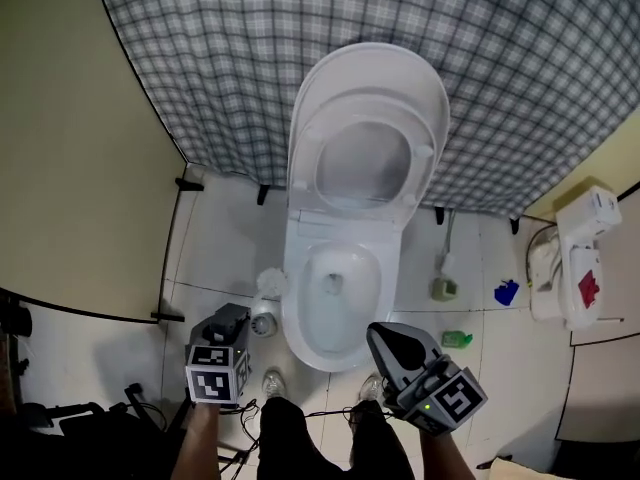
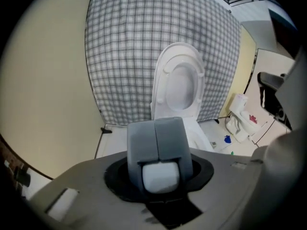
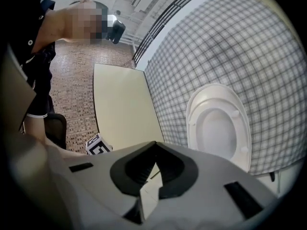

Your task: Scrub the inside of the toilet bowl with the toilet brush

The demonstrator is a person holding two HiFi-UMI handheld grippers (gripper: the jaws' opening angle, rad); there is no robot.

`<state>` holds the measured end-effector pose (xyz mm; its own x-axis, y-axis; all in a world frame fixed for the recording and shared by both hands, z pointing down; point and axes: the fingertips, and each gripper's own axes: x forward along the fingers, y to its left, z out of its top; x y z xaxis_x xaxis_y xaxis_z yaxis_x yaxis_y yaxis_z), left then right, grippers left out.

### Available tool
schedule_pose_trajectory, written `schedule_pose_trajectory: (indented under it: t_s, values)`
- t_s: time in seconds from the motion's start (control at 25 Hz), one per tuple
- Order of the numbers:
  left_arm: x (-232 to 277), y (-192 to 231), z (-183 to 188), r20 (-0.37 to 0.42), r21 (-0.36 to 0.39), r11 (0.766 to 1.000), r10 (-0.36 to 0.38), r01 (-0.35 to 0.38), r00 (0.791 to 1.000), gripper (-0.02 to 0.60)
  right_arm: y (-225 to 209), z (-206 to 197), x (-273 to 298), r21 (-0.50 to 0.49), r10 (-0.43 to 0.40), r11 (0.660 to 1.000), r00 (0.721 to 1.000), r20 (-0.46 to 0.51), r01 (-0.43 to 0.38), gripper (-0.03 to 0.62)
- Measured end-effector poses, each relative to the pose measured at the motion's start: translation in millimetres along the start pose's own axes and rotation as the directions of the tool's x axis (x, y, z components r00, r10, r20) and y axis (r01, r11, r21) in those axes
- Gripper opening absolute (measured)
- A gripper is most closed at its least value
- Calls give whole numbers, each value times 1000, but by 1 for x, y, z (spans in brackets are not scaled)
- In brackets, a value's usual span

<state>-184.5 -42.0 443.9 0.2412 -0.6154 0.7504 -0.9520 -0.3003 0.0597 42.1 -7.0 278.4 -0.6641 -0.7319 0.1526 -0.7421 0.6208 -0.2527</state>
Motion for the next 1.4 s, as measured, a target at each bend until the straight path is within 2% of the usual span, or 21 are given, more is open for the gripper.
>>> schedule_pose_trajectory:
  t_s: [0.12,0.36,0.68,0.96,1.08,1.28,1.4]
  values:
    - [3,-38,21,17,40,997,-72,71,997,168,-8,9,-13,-7,-31,999,999,15,31,0]
    - [42,-101,24,-28,89,982,-162,164,986,169,-26,15,-36,-6,-80,997,996,26,80,0]
    - [104,-144,12,-73,90,978,-183,189,980,169,-53,-4,-55,21,-136,991,991,4,135,0]
    - [161,-174,6,-69,66,980,-185,189,980,169,-79,-24,-65,22,-151,988,988,-36,152,0]
    - [182,-175,0,-63,57,981,-181,184,982,169,-88,-36,-60,10,-146,989,988,-49,147,0]
    - [214,-196,-3,-58,35,975,-218,220,974,169,-103,-41,-66,16,-178,984,983,-47,179,0]
    - [227,-202,-7,-73,48,971,-231,235,970,169,-106,-44,-69,26,-187,982,981,-52,189,0]
